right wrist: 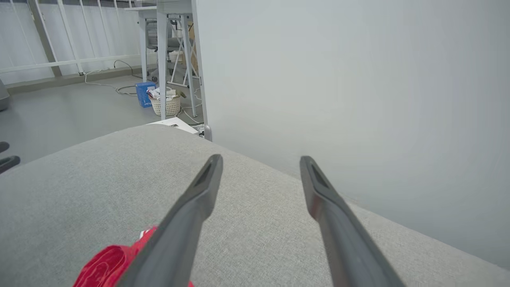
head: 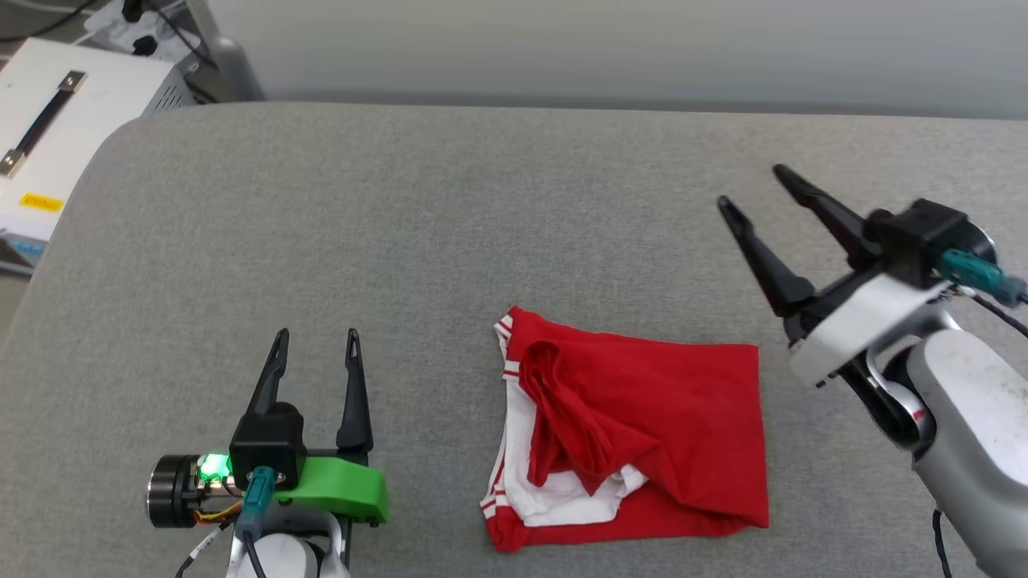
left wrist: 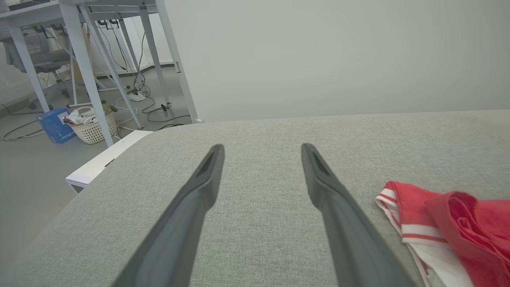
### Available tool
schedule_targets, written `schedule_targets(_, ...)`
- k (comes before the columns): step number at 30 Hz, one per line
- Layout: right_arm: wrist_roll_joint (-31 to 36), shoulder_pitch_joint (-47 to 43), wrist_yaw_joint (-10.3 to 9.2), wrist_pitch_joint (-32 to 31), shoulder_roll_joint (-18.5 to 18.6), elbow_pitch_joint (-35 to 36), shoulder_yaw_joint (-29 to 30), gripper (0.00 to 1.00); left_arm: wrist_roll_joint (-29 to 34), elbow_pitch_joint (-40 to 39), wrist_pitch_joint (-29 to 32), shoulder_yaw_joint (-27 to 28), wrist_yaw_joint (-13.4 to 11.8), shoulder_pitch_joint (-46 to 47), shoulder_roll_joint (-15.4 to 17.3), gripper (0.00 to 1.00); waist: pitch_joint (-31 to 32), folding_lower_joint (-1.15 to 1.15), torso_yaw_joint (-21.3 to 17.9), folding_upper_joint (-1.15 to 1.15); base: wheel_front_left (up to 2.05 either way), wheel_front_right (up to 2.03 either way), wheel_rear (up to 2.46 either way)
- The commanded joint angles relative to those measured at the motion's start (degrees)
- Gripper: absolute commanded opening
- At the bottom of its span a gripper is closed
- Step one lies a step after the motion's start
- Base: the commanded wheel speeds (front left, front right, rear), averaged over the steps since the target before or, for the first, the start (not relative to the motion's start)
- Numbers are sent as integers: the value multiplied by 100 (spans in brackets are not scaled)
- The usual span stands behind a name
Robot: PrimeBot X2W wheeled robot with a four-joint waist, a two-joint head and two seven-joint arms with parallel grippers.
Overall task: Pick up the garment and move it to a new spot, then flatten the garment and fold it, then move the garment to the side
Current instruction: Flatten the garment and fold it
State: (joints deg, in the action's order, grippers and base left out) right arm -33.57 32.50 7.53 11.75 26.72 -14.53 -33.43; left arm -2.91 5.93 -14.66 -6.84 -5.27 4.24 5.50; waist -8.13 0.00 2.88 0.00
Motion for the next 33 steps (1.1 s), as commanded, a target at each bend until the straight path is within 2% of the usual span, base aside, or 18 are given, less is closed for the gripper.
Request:
schedule_targets(1, 240, -209, -4, 118, -112, -41, 273, 100, 41, -34, -34, 22, 26, -93, 23, 100, 188, 0, -180, 0, 0, 0, 0)
schedule_targets(4, 1032, -642, -4, 273, -351, 27, 1046, 100, 38, -85, -34, 42, 45, -155, 33, 100, 284, 0, -258, 0, 0, 0, 0)
schedule_targets(8, 1638, -1324, -4, 317, -821, 300, 1944, 100, 10, -136, -34, 82, 79, -223, 41, 100, 383, 0, -319, 0, 0, 0, 0)
schedule_targets(12, 1865, -1950, -4, 322, -1278, 725, 2574, 100, 9, -194, -34, 88, 83, -316, 29, 100, 448, 0, -356, 0, 0, 0, 0)
schedule_targets(16, 1987, -2481, -4, 323, -1607, 1103, 2932, 100, -18, -259, -34, 95, 102, -419, 14, 100, 510, 0, -370, 0, 0, 0, 0)
schedule_targets(23, 1943, -3173, -4, 324, -1925, 1406, 3116, 100, -48, -311, -34, 87, 176, -588, 8, 100, 595, 0, -329, 0, 0, 0, 0)
schedule_targets(33, 1923, -3586, -4, 324, -1944, 1269, 3045, 100, -45, -267, -34, 71, 265, -671, 11, 100, 671, 0, -225, 0, 0, 0, 0)
